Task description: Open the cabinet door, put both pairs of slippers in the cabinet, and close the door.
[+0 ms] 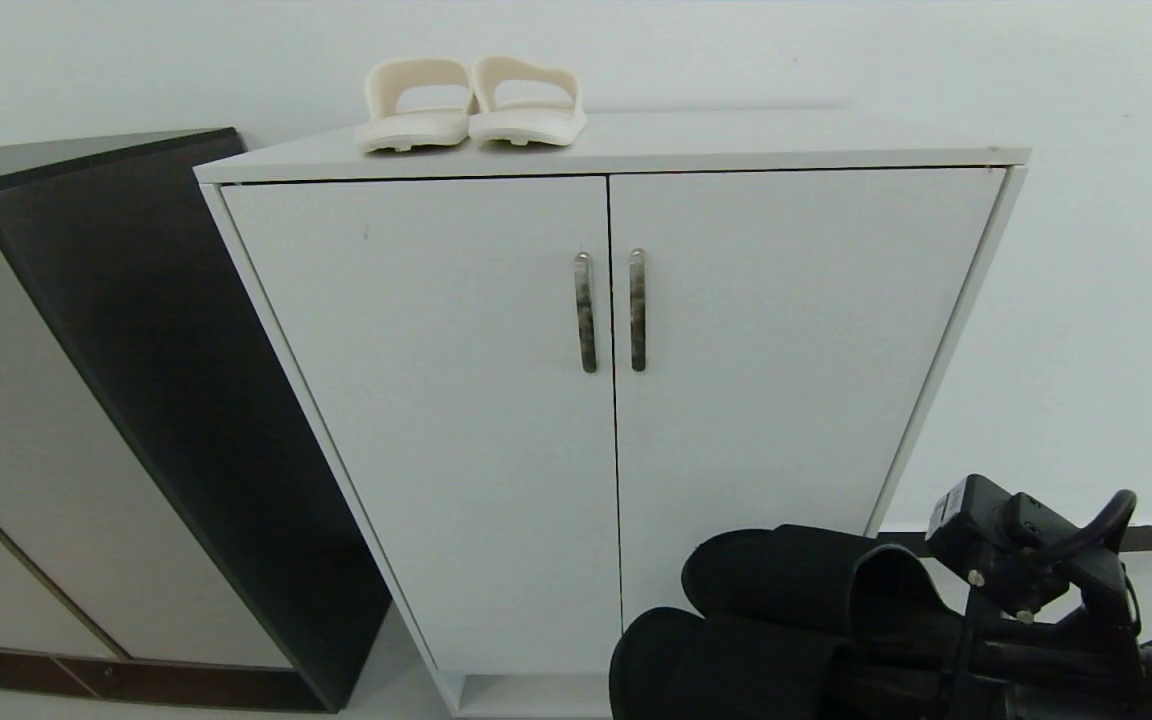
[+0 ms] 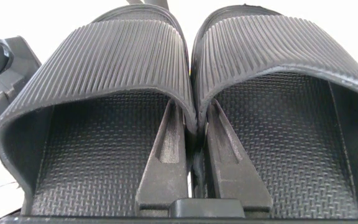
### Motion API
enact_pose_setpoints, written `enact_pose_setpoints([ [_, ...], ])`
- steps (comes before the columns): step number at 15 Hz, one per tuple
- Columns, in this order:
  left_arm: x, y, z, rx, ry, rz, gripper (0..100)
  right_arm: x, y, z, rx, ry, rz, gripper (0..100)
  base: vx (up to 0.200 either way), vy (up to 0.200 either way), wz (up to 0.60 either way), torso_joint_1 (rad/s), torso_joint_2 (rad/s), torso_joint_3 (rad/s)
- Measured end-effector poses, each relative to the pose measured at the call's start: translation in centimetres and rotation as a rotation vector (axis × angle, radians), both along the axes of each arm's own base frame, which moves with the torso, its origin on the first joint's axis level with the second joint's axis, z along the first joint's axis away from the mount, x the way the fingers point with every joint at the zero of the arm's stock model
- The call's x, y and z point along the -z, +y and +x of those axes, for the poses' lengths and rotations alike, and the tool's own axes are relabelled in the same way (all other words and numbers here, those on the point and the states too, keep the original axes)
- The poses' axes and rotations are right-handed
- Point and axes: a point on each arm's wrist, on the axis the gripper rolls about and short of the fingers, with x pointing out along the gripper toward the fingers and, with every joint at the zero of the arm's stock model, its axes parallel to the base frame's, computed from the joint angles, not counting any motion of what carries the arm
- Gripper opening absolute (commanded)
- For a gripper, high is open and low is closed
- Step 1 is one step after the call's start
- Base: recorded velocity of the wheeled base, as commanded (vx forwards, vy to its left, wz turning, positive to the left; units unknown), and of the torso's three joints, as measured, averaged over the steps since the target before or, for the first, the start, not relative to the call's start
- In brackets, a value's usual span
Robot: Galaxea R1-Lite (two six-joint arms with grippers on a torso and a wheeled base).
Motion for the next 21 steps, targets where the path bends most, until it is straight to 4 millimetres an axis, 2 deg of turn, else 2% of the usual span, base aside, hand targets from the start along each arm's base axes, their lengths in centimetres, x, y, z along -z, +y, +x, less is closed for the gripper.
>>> enact_pose_setpoints([
  [2, -0.6, 0.0, -0.1, 0.01, -0.013, 0.01, 100, 0.2, 0.1, 0.1, -0.004, 0.008, -0.006, 0, 0.0, 0.0, 0.0, 0.001, 0.03, 0.018],
  [5, -4.4, -0.2, 0.4, 0.068, -0.012, -0.054, 100, 0.2, 0.1, 0.1, -0.002, 0.008, -0.007, 0, 0.0, 0.0, 0.0, 0.0, 0.0, 0.0],
  [8, -8.6, -0.6, 3.6, 0.253, 0.058, -0.096, 100, 0.5, -0.1, -0.1, -0.004, 0.012, -0.013, 0, 0.0, 0.0, 0.0, 0.0, 0.0, 0.0],
  [11, -10.6, -1.5, 7.8, 0.468, 0.133, -0.111, 100, 0.5, -0.1, -0.1, -0.005, 0.013, -0.013, 0, 0.0, 0.0, 0.0, 0.0, 0.0, 0.0],
  [14, -11.6, -4.2, 12.0, 0.643, 0.153, -0.092, 100, 0.4, 0.0, -0.1, -0.007, 0.003, 0.0, 0, 0.0, 0.0, 0.0, 0.0, 0.0, 0.0],
  [19, -13.6, -11.4, 17.5, 0.846, 0.181, -0.073, 100, 0.8, -0.1, -0.1, -0.025, -0.022, -0.023, 0, 0.0, 0.0, 0.0, 0.0, 0.0, 0.0],
  [21, -14.2, -13.5, 19.5, 0.908, 0.19, -0.089, 100, 1.2, 0.0, -0.1, -0.036, -0.012, -0.029, 0, 0.0, 0.0, 0.0, 0.0, 0.0, 0.0],
])
